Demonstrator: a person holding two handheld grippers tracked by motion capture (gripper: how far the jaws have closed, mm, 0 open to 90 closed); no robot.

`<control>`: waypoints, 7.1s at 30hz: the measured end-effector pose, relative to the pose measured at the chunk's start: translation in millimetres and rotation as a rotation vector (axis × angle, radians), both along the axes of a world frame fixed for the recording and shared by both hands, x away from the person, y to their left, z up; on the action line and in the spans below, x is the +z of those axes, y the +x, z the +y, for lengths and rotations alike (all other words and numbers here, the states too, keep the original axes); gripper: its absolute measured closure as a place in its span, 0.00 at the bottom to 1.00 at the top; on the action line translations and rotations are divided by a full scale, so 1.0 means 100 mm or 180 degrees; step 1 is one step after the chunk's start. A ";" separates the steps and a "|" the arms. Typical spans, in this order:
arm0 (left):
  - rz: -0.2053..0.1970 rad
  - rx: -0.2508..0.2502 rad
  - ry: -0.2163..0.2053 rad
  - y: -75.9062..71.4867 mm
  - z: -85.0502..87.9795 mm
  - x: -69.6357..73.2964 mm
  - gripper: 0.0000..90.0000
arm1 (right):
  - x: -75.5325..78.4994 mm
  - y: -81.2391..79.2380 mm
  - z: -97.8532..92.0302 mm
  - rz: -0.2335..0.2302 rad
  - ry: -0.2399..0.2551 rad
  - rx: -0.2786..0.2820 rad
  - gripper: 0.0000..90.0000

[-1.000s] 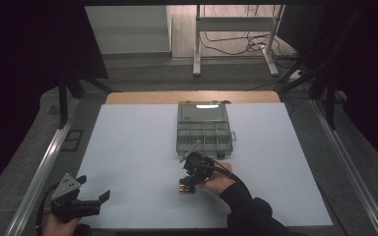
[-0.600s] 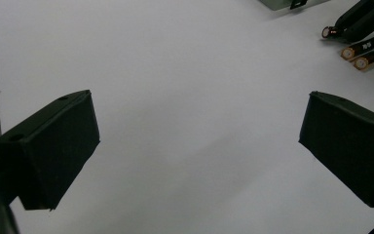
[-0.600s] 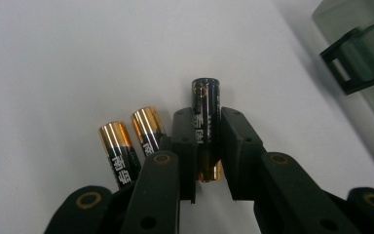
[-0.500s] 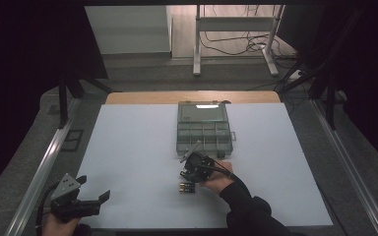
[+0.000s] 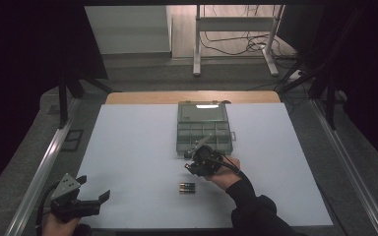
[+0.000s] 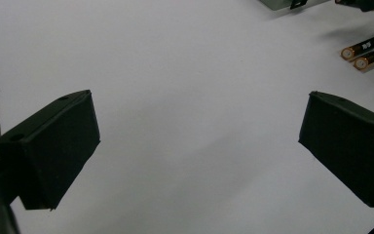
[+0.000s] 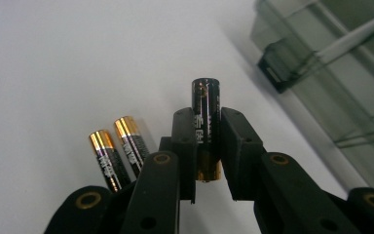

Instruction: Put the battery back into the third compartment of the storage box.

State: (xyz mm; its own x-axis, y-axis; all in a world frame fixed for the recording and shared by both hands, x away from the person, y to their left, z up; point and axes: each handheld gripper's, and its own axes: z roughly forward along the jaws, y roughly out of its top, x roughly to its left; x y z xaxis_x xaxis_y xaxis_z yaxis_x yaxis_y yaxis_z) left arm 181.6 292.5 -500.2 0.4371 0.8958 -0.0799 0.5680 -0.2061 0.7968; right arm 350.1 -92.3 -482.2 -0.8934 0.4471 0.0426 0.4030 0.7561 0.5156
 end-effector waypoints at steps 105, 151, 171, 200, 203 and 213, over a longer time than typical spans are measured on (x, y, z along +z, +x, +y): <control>0.0079 0.0091 0.0019 0.02 0.00 0.00 0.00 | 0.38 0.54 -0.40 -0.0512 0.0141 -0.0782 0.00; 0.0069 0.0106 0.0038 0.02 -0.01 0.00 0.01 | -0.12 -0.25 0.15 0.0108 -0.0215 0.0274 0.71; 0.0077 0.0116 0.0056 0.02 -0.01 0.00 0.01 | -0.18 -0.26 0.20 -0.0062 -0.0299 0.0379 0.85; 0.0090 0.0130 0.0047 0.03 -0.01 0.00 0.01 | 0.15 0.07 -0.18 -0.0094 0.0167 -0.0209 0.85; 0.0093 0.0132 0.0044 0.03 -0.01 -0.01 0.01 | 0.16 0.12 -0.21 -0.0125 0.0184 -0.0277 0.85; 0.0095 0.0133 0.0039 0.03 -0.01 -0.01 0.01 | 0.27 0.35 -0.30 -0.0148 0.0204 -0.0502 0.85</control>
State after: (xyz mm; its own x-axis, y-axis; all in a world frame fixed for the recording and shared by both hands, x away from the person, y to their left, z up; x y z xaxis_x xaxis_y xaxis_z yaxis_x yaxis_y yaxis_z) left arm 184.6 291.7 -500.8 0.3969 0.9143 -0.0811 0.5998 -0.1914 0.7769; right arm 384.6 -122.5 -455.2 -0.8141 0.5796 0.0358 0.4887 0.6504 0.5815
